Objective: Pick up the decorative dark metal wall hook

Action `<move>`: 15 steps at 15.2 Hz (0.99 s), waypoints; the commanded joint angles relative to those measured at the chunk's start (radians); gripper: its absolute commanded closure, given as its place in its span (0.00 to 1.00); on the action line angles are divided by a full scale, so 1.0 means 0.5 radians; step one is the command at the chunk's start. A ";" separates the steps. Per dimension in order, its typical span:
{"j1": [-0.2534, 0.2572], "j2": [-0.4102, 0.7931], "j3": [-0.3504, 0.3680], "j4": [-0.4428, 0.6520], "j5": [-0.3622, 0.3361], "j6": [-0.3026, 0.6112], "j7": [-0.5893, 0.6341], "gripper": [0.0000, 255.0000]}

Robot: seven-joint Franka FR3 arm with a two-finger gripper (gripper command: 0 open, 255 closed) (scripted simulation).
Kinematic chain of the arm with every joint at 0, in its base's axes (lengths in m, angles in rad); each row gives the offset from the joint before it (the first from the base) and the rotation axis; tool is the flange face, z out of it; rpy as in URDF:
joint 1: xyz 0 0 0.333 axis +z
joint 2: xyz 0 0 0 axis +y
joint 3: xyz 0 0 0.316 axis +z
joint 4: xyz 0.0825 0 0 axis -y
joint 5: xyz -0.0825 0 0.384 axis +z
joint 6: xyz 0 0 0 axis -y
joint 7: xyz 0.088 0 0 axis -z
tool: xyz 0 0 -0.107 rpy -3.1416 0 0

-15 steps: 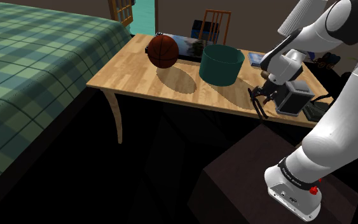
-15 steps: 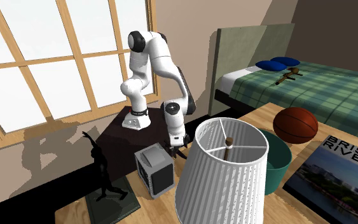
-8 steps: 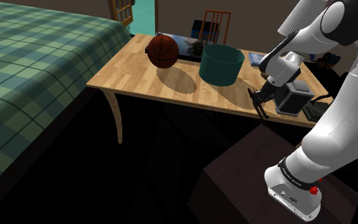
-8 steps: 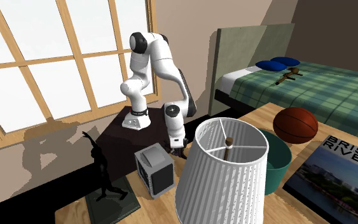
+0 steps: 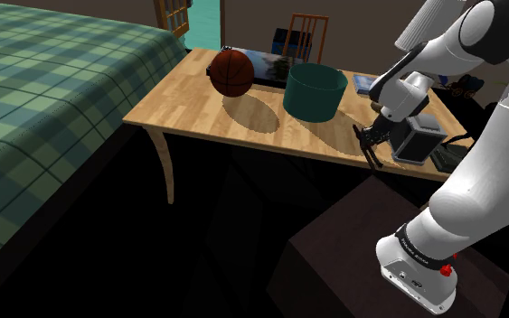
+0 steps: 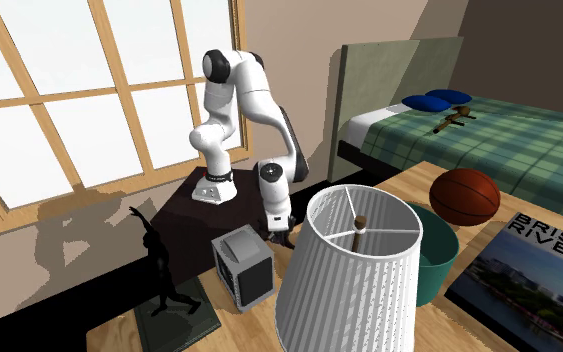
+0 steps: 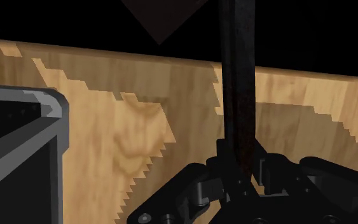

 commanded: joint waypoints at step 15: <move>0.108 -0.390 -0.167 -0.018 -0.450 -0.253 0.361 1.00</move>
